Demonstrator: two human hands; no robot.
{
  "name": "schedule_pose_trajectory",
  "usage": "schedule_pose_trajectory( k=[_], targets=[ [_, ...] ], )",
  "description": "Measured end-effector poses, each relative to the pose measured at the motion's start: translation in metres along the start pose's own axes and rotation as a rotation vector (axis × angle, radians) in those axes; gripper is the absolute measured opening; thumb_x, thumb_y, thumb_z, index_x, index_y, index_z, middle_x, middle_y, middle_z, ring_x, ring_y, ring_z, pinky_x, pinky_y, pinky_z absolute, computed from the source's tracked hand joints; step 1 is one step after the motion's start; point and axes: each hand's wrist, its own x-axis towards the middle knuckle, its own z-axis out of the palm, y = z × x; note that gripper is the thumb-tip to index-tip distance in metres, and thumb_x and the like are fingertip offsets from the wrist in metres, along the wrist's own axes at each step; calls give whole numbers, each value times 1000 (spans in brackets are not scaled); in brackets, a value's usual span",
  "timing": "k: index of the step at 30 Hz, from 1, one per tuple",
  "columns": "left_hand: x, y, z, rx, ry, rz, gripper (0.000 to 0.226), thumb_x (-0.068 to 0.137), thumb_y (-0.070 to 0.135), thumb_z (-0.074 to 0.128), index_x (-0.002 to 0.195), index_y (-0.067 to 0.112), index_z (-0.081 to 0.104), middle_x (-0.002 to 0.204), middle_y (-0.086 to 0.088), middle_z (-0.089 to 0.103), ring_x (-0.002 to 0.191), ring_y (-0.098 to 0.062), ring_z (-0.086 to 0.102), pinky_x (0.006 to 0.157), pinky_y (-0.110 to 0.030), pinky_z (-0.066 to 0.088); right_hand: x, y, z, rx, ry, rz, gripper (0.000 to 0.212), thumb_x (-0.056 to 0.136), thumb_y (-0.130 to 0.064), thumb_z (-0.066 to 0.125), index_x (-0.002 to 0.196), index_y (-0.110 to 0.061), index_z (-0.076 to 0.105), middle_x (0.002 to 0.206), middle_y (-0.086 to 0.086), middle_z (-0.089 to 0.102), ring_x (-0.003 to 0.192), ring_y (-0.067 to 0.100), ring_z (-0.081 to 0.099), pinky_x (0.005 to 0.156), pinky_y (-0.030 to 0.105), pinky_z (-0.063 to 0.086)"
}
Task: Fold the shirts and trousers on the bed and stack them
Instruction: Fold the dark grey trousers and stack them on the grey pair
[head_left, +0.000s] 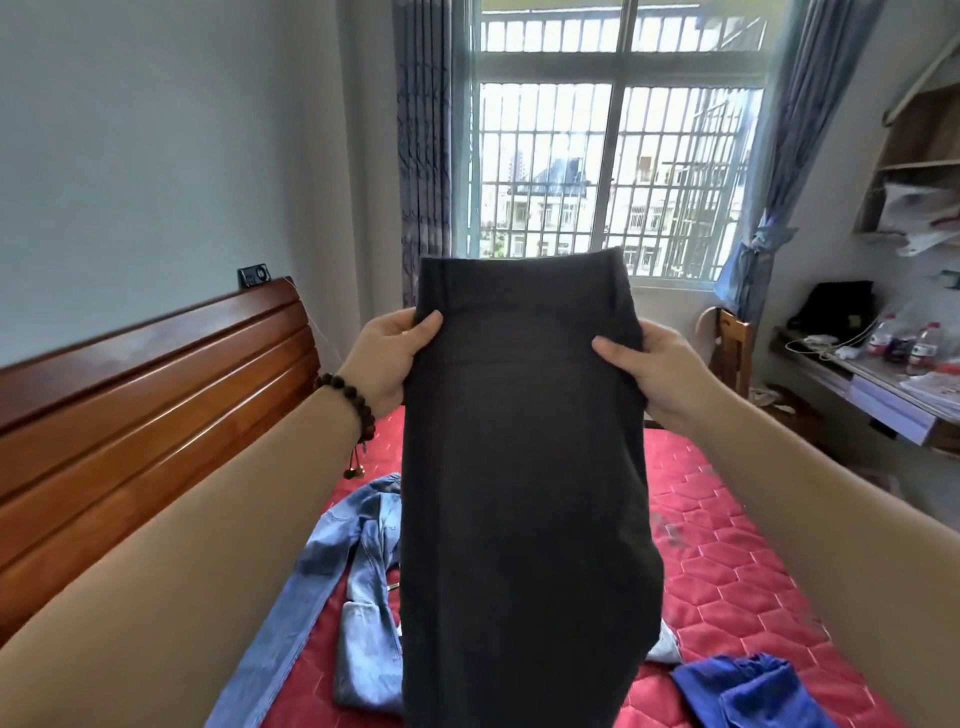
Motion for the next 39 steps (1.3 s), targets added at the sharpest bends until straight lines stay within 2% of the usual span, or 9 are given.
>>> schedule_pose_trajectory(
  k=[5, 12, 16, 18, 21, 26, 33, 37, 39],
  targets=[
    [32, -73, -25, 52, 26, -51, 16, 92, 0, 56, 105, -2, 65, 90, -7, 74, 81, -17, 70, 77, -28, 59, 25, 74, -16, -94, -12, 153, 22, 85, 4, 64, 106, 1, 66, 95, 7, 74, 84, 19, 70, 78, 28, 58],
    [111, -186, -51, 272, 126, -141, 11, 88, 0, 64, 96, 5, 69, 88, -3, 73, 79, -14, 68, 80, -29, 58, 84, 192, -44, -176, 0, 353, 30, 84, 0, 68, 112, -9, 65, 108, 8, 71, 99, 25, 67, 89, 38, 54],
    [143, -245, -56, 304, 190, -212, 10, 88, 0, 64, 97, 3, 67, 93, -10, 71, 85, -19, 66, 86, -34, 54, 114, 254, -57, -141, -7, 413, 32, 82, -2, 71, 107, -21, 66, 100, -1, 73, 90, 16, 71, 76, 26, 57],
    [155, -270, -59, 317, 206, -226, 16, 89, -3, 60, 105, -3, 64, 94, -9, 69, 83, -16, 65, 86, -31, 54, 126, 283, -62, -136, 9, 439, 31, 81, -4, 72, 106, -22, 67, 98, -1, 74, 90, 18, 71, 77, 28, 58],
    [178, -303, -67, 323, 228, -236, 17, 90, -4, 59, 105, 2, 65, 89, 1, 69, 75, -2, 67, 76, -19, 56, 146, 325, -67, -160, 28, 453, 28, 81, -5, 73, 101, -25, 69, 99, 1, 74, 92, 20, 70, 82, 34, 57],
    [221, -354, -91, 244, 281, -292, 18, 89, -2, 61, 106, 0, 65, 86, 1, 72, 73, -3, 69, 66, -15, 53, 184, 381, -67, -132, -6, 498, 26, 83, -18, 73, 107, -25, 68, 105, -1, 73, 97, 18, 69, 83, 31, 56],
    [303, -456, -148, 291, 197, -305, 15, 85, -1, 66, 87, 14, 70, 74, 9, 74, 70, -4, 69, 64, -16, 53, 250, 497, -62, -284, 190, 432, 15, 84, -18, 72, 99, -24, 71, 95, -4, 75, 89, 15, 70, 74, 24, 57],
    [343, -546, -185, 306, 185, -354, 17, 85, 0, 67, 79, 16, 69, 69, 9, 73, 66, -3, 67, 63, -17, 53, 271, 593, -79, -439, 103, 509, 16, 85, -13, 70, 100, -20, 70, 97, -2, 74, 91, 17, 70, 87, 39, 56],
    [353, -590, -199, 328, 165, -376, 17, 84, 1, 68, 78, 17, 70, 69, 9, 72, 66, -3, 67, 63, -18, 54, 276, 638, -85, -530, 134, 511, 15, 85, -13, 70, 99, -17, 70, 95, 1, 74, 91, 21, 69, 88, 46, 54]
  ],
)
